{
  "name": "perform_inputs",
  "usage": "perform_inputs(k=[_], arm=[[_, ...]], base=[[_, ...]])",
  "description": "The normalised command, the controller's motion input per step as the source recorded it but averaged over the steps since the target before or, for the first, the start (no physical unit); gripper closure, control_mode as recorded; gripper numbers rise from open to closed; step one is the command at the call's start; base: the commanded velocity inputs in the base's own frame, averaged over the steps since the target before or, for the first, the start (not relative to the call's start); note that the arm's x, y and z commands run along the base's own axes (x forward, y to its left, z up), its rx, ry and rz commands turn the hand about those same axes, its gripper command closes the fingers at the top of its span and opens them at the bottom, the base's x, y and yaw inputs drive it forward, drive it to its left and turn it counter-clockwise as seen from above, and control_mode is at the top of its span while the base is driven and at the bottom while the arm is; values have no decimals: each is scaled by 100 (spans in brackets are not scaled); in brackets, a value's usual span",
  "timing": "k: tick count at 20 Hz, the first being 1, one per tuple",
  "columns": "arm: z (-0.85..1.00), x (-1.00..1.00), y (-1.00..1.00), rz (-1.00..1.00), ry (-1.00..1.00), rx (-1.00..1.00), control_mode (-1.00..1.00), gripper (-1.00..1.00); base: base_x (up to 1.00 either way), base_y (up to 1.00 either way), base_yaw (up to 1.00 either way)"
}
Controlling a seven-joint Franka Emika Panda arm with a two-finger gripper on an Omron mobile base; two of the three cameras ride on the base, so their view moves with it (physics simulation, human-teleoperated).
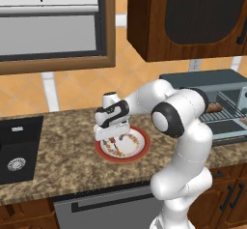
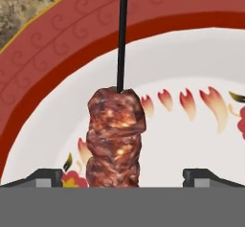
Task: Pick up the kebab skewer and baguette bread, and place them inside the toaster oven. Close the toaster oven door and start by setting the timer.
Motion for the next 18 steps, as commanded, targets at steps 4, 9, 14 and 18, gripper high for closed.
perform_inputs(k=[4, 9, 14, 18], arm=[[0, 0, 0, 0, 0, 0, -100, 100], [0, 0, 0, 0, 0, 0, -100, 100], [0, 0, 0, 0, 0, 0, -100, 100], [4, 0, -2, 0, 0, 0, -100, 100]], base=[[0, 0, 0], [0, 0, 0], [0, 0, 0], [0, 0, 0]])
